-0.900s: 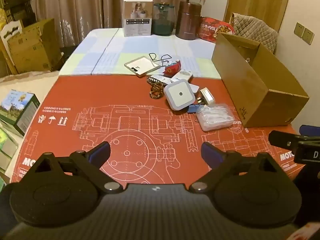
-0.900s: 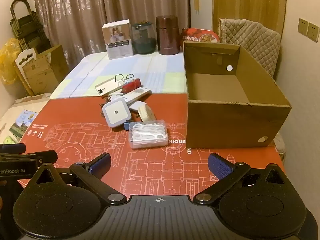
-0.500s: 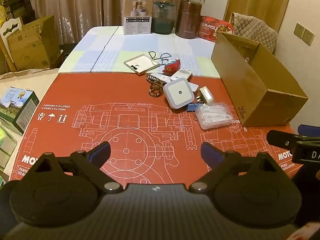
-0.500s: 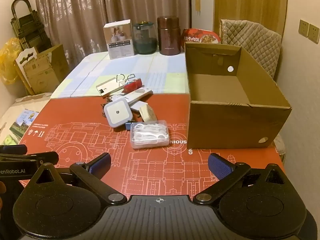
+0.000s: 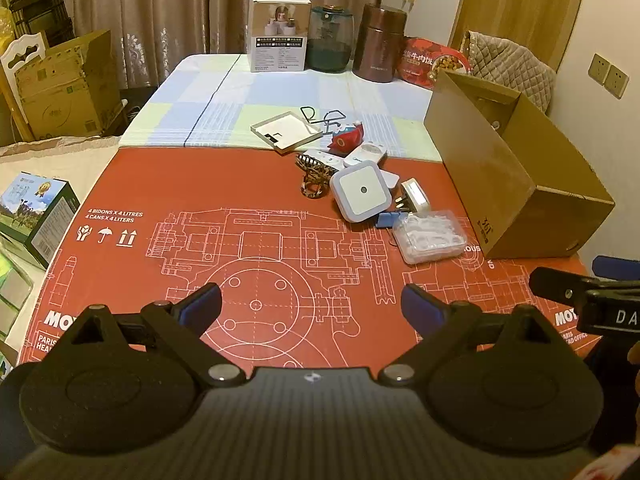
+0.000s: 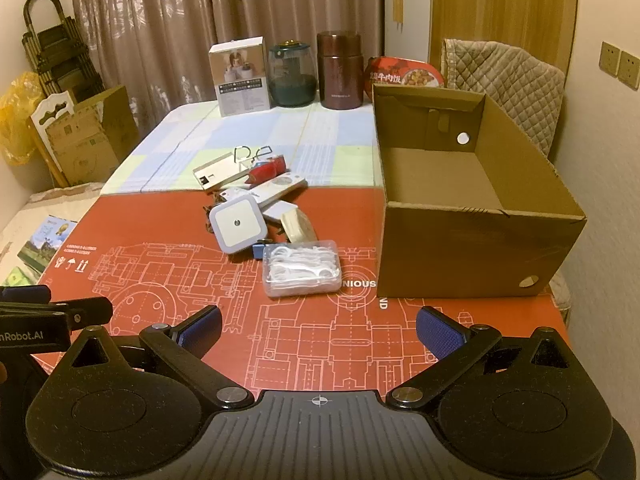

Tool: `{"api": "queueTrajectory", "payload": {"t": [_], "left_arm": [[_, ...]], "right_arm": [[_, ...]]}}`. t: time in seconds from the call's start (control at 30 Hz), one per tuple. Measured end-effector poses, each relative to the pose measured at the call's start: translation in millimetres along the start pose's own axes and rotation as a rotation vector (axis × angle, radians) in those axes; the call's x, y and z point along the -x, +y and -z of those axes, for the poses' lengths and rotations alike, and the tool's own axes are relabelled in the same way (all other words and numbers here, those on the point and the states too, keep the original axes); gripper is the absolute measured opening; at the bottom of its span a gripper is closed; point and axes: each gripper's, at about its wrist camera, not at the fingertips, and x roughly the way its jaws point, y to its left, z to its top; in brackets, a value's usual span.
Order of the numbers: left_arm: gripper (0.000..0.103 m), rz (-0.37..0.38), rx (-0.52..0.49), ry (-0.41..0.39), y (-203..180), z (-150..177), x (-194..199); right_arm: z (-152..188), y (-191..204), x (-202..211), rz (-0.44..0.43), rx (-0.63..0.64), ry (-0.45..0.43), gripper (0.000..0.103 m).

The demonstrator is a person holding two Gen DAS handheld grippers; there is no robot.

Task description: Organize rigid objects

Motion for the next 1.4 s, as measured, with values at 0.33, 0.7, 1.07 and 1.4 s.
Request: {"api": "queueTrajectory", "payload": {"t": [0.33,0.7,1.07,1.4], "left_arm": [[0.094,0.008,0.007,0.001,1.3,0.8,0.4],[0.094,0.01,0.007,0.003,0.5,1.3,0.0],[0.094,0.013,0.011,0.005,1.3,0.7,-1.2],[0.094,0.016,0.014,0.006,1.9,0.6,-1.6]], "right_arm": [[0.4,-0.5,-1.0,0.0,-0.002,0.002,0.101],[1.1,-1.2,-1.6,0.0,-0.004,0.002,0.101],[1.4,-1.8,-2.1,0.0,-0.005,0.002,0.101],[4.5,-3.7,-5.6,-0.002,-0.005,0.007,0.101]]}}
